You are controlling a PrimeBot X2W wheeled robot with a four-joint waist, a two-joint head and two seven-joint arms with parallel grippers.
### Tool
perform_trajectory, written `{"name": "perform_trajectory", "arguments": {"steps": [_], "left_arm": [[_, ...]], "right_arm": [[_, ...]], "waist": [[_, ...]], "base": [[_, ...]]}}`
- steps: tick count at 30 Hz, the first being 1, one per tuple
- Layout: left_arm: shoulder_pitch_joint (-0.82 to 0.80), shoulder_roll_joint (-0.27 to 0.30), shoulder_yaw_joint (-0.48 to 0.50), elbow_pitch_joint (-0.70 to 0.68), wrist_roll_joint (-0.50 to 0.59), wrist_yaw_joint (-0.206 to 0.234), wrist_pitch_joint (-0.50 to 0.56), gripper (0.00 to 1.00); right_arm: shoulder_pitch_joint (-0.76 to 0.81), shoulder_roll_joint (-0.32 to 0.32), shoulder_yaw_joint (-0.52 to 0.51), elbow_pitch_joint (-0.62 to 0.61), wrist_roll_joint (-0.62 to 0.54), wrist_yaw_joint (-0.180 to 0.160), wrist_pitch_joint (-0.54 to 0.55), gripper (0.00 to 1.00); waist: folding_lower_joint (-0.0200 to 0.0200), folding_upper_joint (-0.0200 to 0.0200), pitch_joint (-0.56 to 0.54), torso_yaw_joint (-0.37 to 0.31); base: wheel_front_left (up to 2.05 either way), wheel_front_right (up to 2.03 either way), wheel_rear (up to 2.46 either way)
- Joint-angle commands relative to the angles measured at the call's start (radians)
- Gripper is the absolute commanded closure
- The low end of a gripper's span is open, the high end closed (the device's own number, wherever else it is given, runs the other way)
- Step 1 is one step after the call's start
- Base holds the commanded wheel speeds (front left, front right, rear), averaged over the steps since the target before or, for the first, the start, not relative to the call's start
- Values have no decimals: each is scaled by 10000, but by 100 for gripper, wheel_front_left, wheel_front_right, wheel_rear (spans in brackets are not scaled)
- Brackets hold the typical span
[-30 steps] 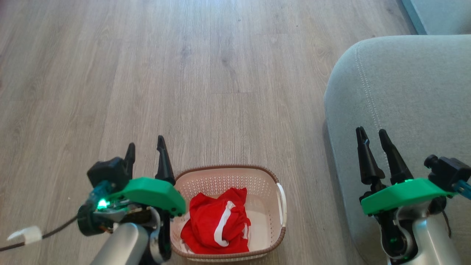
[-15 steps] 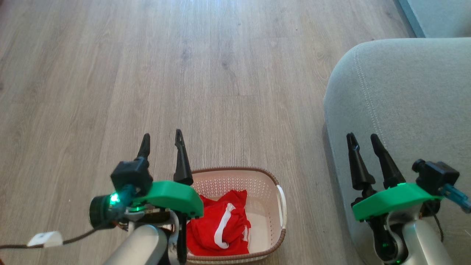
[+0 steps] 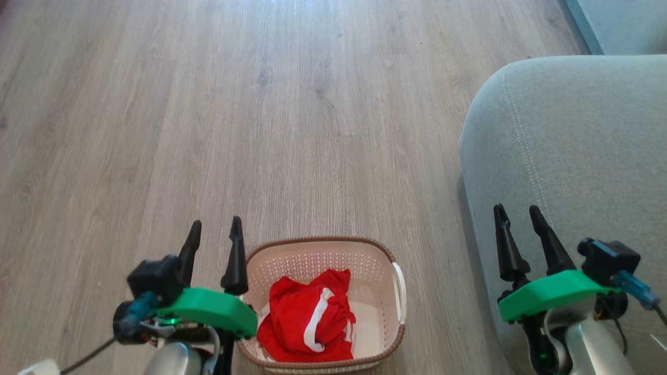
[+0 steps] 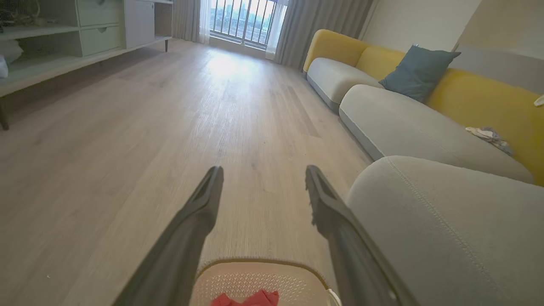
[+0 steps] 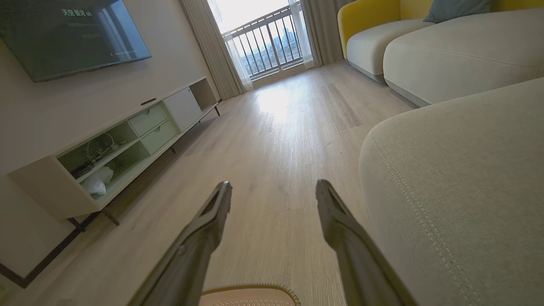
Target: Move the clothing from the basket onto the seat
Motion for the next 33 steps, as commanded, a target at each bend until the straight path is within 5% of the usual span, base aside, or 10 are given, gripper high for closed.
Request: {"name": "perform_trajectory", "arguments": {"steps": [1,17,33], "left_arm": [[-456,-82,264,-289,457,-41,-178,0],[-447,-96,-364,-273,2202,502,-647,0],[-671,-94,-1145,1528,1701,-69,-709,0]], "right_arm": [[-431,24,214,-280,-302,2,-141,0],[-615,80,534,-191,-2106,2,-617,0],[-715,90,-15,409,-2409,2,-680,0]], "waist": [[0,0,8,-8],[0,0,4,-21],[0,0,972,-344]], "base": [[0,0,0],[0,0,0],[0,0,0]]}}
